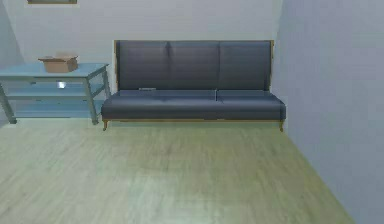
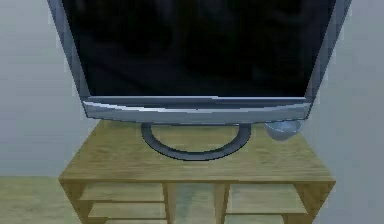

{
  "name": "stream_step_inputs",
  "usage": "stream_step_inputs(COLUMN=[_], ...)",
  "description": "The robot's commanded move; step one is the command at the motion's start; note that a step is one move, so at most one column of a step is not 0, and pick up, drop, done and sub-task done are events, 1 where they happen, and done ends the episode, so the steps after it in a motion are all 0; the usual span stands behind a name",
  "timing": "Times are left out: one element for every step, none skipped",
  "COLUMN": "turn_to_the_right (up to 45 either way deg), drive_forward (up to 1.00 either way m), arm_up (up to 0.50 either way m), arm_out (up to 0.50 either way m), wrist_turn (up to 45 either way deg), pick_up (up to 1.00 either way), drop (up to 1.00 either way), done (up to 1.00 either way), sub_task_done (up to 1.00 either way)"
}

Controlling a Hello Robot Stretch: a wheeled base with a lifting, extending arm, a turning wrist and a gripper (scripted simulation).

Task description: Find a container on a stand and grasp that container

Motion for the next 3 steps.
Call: stream_step_inputs(turn_to_the_right=[24.0,45.0,45.0], drive_forward=[0.00,0.00,0.00], arm_up=[0.00,0.00,0.00], arm_out=[0.00,0.00,0.00], wrist_turn=[0.0,0.0,0.0], pick_up=[0.00,0.00,0.00], drop=[0.00,0.00,0.00], done=[0.00,0.00,0.00], sub_task_done=[0.00,0.00,0.00])
